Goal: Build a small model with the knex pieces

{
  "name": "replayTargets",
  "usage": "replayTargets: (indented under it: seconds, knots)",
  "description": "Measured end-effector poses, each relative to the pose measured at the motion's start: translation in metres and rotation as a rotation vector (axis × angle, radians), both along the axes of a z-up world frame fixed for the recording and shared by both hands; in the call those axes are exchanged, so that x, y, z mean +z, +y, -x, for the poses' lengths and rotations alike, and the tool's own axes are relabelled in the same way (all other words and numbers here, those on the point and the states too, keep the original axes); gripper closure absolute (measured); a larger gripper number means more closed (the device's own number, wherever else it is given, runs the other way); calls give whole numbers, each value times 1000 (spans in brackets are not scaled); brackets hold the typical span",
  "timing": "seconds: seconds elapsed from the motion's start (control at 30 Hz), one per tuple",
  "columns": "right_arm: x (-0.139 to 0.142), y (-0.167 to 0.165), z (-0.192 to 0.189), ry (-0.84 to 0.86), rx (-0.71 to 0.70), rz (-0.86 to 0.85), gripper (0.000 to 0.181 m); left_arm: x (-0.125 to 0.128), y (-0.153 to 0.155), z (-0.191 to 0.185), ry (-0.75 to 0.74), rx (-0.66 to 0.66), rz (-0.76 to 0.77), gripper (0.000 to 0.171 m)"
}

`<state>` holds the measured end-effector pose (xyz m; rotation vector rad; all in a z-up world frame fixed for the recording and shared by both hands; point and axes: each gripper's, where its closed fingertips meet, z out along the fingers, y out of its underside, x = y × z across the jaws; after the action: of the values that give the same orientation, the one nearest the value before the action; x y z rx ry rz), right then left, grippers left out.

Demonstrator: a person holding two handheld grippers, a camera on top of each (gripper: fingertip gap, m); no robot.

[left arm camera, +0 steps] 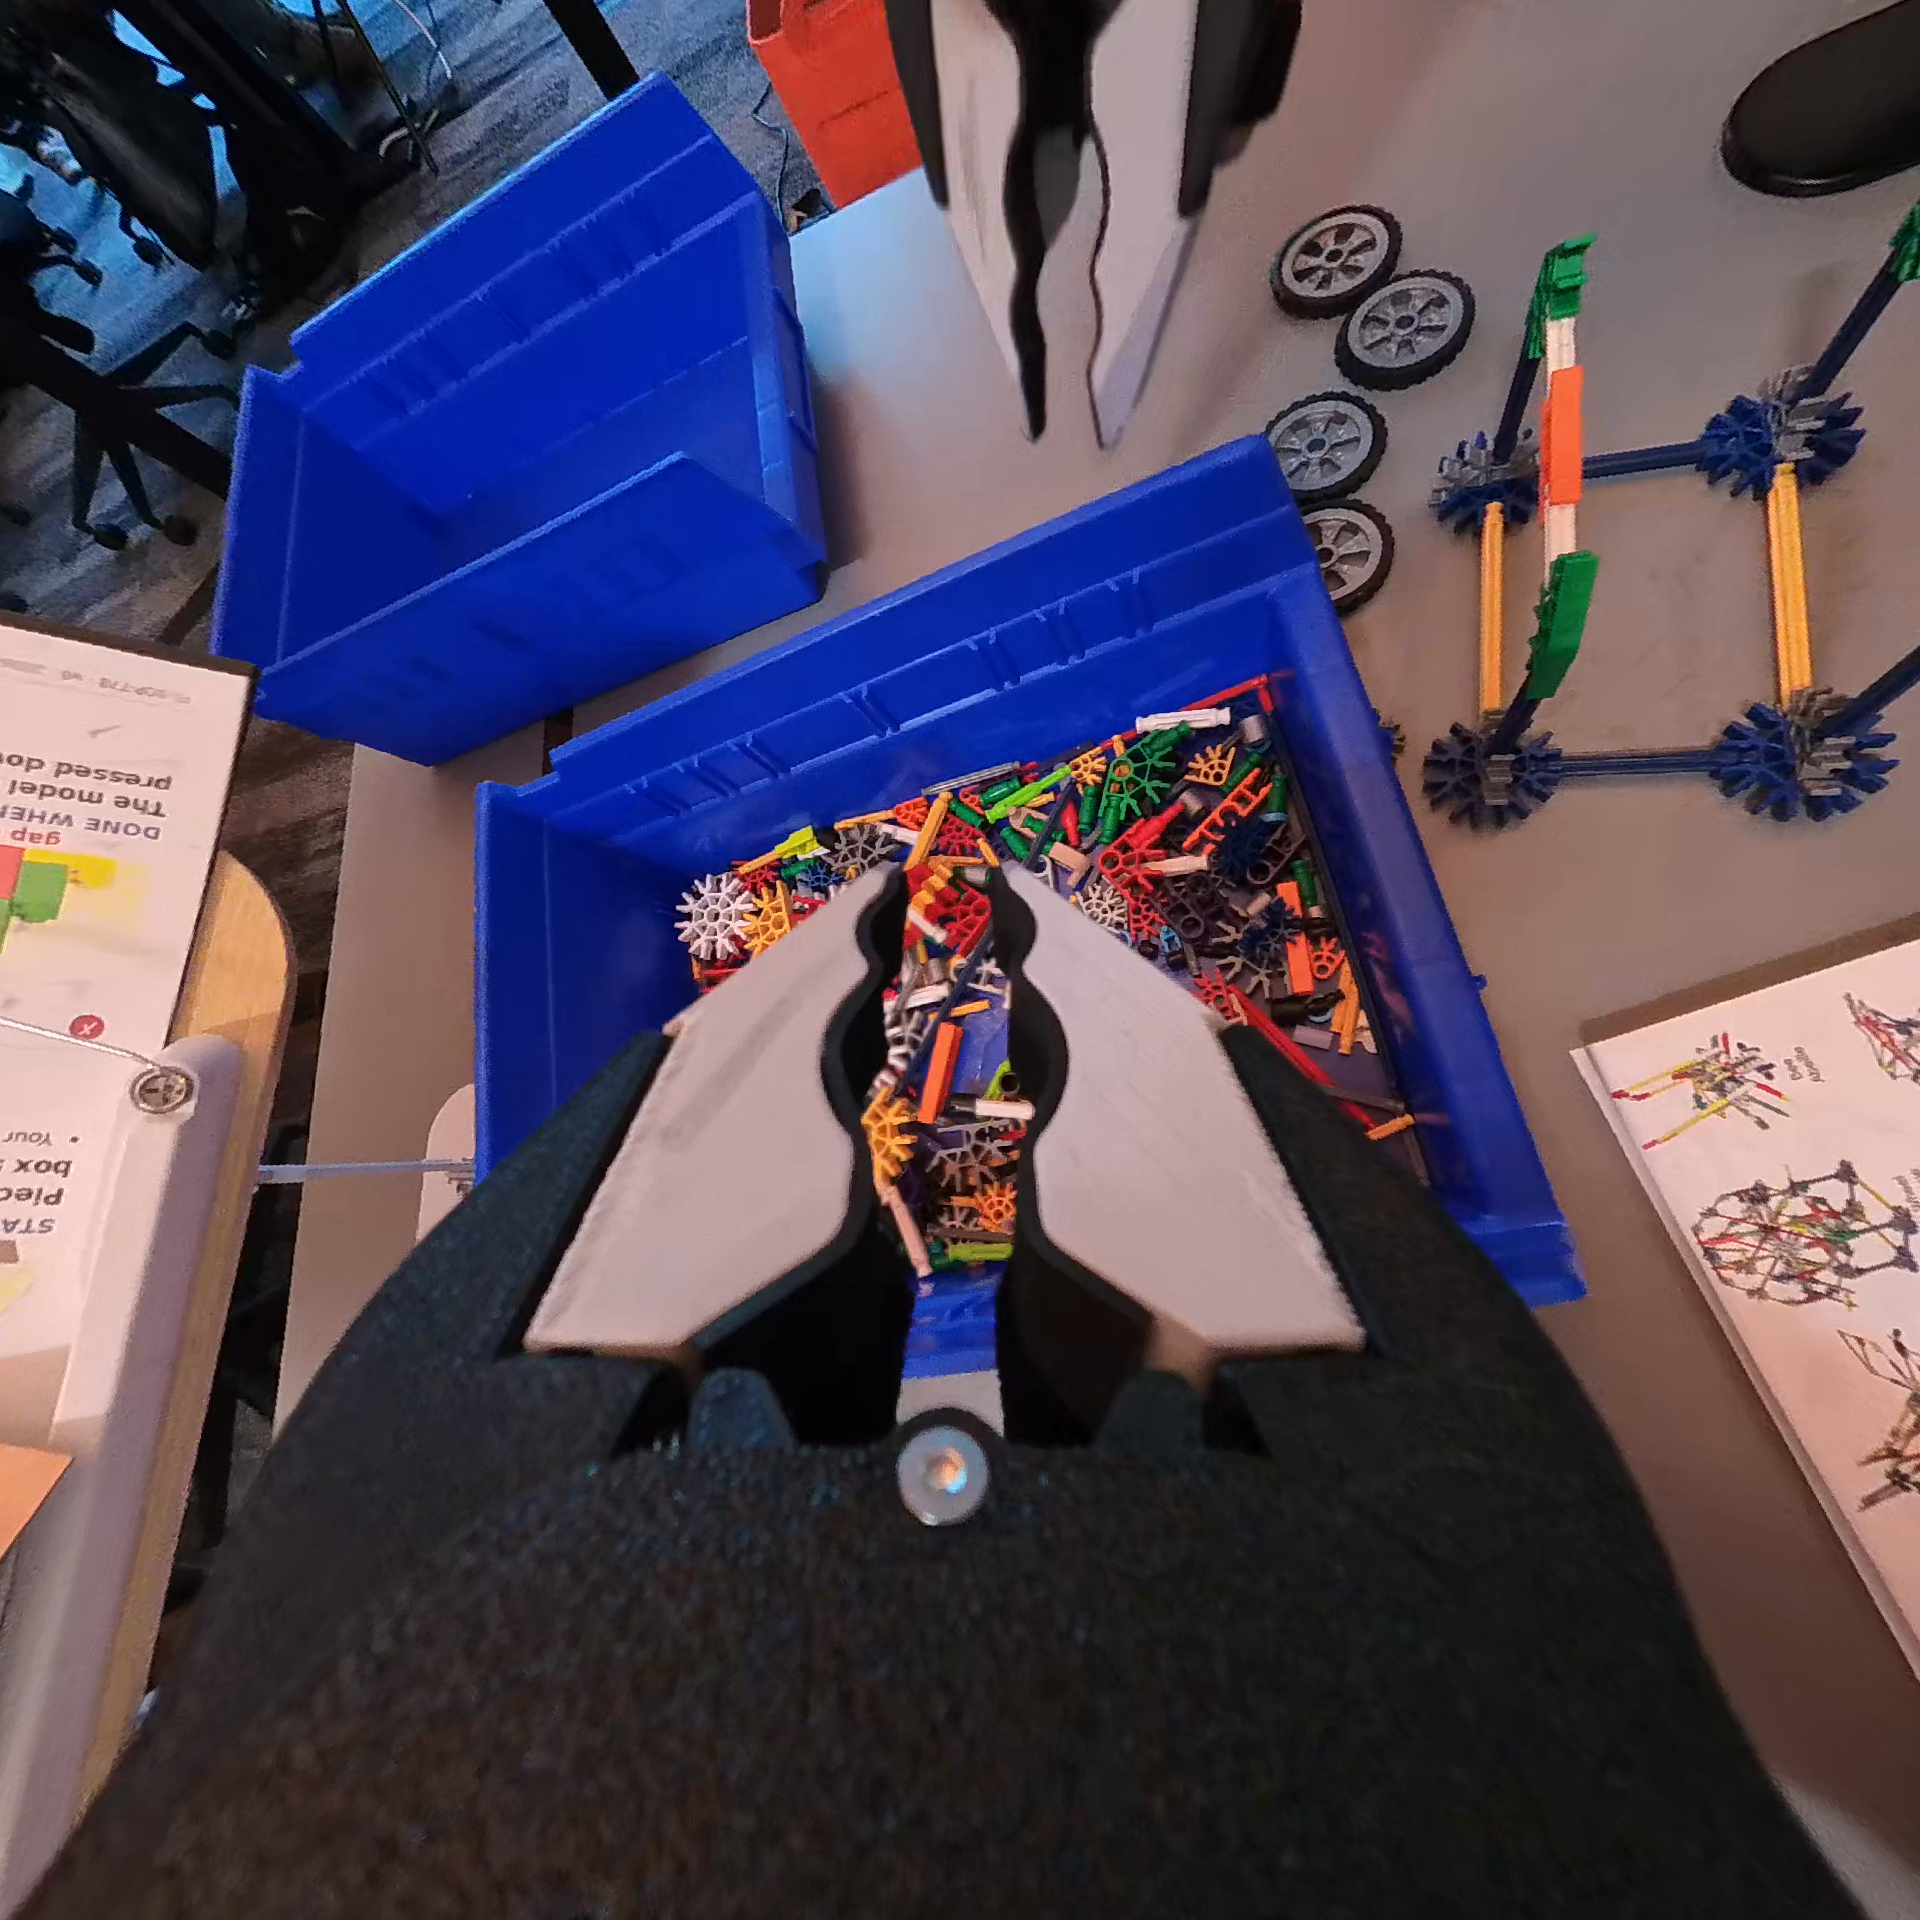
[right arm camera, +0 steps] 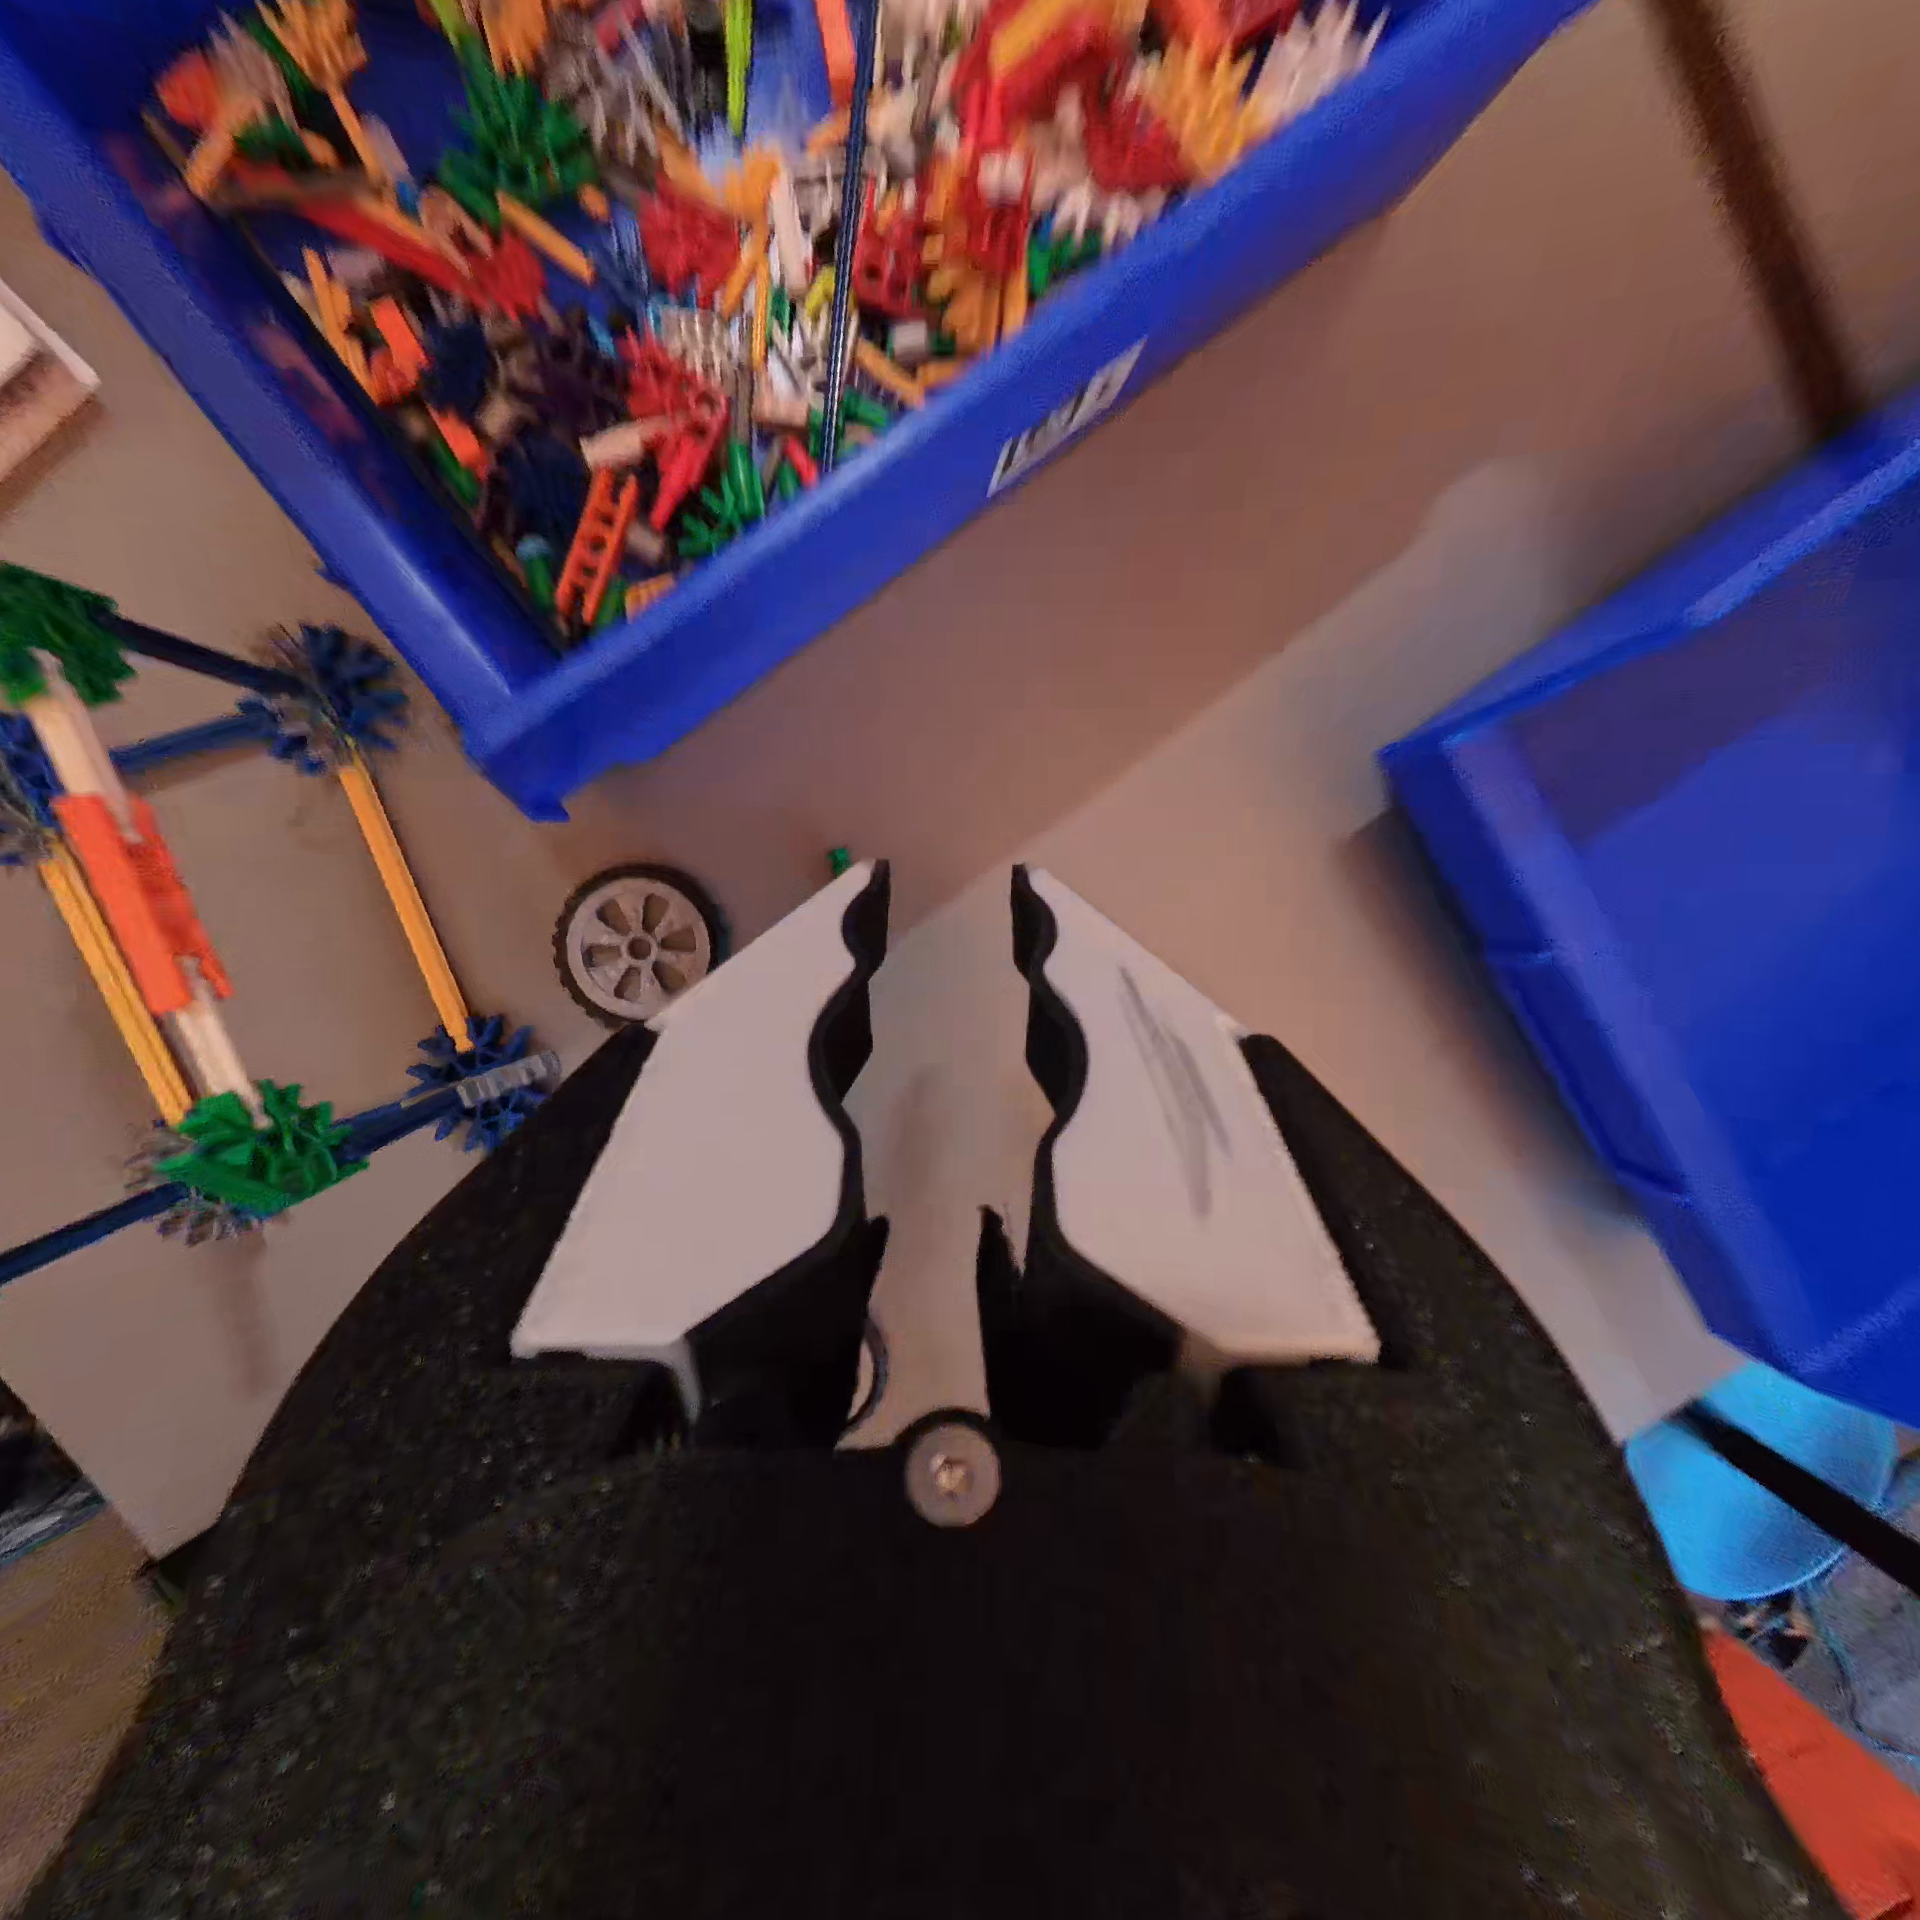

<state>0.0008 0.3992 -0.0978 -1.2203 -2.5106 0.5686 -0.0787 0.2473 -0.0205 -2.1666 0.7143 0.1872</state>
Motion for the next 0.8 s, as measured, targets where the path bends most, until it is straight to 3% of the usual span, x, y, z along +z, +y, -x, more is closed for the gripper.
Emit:
replayTargets:
  seconds: [0.13,0.23,0.47,0.8]
  knots:
    - [44,-18,15,126,50,-8,158,5,-1,2,7,7,-18,157]
    - [60,-46,25,180,142,-22,156,8,-2,3,10,12,-28,157]
    - [44,-82,49,148,237,-160,150,18,-9,9,22,32,-57,156]
    - [27,-103,63,126,267,-153,149,26,-17,18,31,59,-82,156]
